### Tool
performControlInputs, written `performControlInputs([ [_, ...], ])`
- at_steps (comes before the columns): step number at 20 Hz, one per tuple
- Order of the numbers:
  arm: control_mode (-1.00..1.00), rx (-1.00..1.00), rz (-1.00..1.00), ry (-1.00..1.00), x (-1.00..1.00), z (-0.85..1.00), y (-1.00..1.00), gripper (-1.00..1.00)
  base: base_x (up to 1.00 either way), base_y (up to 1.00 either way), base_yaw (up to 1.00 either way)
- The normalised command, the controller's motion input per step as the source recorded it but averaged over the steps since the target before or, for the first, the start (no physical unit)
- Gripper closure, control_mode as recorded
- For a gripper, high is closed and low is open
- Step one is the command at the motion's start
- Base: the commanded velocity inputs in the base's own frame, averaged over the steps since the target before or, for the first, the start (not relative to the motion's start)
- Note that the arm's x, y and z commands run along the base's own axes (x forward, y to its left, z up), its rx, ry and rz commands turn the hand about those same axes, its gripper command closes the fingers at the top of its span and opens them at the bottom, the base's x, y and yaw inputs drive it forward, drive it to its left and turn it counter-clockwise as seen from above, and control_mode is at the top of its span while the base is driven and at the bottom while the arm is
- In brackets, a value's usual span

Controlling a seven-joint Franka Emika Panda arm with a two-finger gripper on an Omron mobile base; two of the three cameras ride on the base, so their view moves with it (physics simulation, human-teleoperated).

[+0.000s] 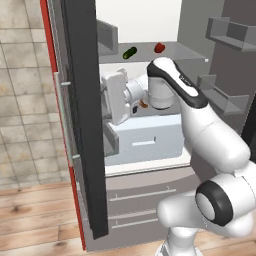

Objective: Gather the bell pepper and cucumber from the fridge and place them on a tray on the dining counter. Then gather the chicken drumstick and steak from the fridge and place them on the other tray.

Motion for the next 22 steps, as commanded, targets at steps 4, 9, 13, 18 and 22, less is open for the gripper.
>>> performControlInputs([
  [4, -1.00, 0.00, 0.11, 0.00, -0.37, 0.00, 0.55, -1.00, 0.00, 0.00, 0.00],
  [9, -1.00, 0.00, 0.10, -0.02, -0.41, 0.00, 0.44, -1.00, 0.00, 0.00, 0.00],
  [13, -1.00, 0.00, 0.08, -0.03, -0.39, 0.00, 0.35, -1.00, 0.00, 0.00, 0.00],
  [18, -1.00, 0.00, 0.04, -0.09, -0.41, 0.00, 0.20, -1.00, 0.00, 0.00, 0.00],
  [22, -1.00, 0.00, 0.00, -0.18, -0.60, 0.10, -0.19, -1.00, 0.00, 0.00, 0.00],
])
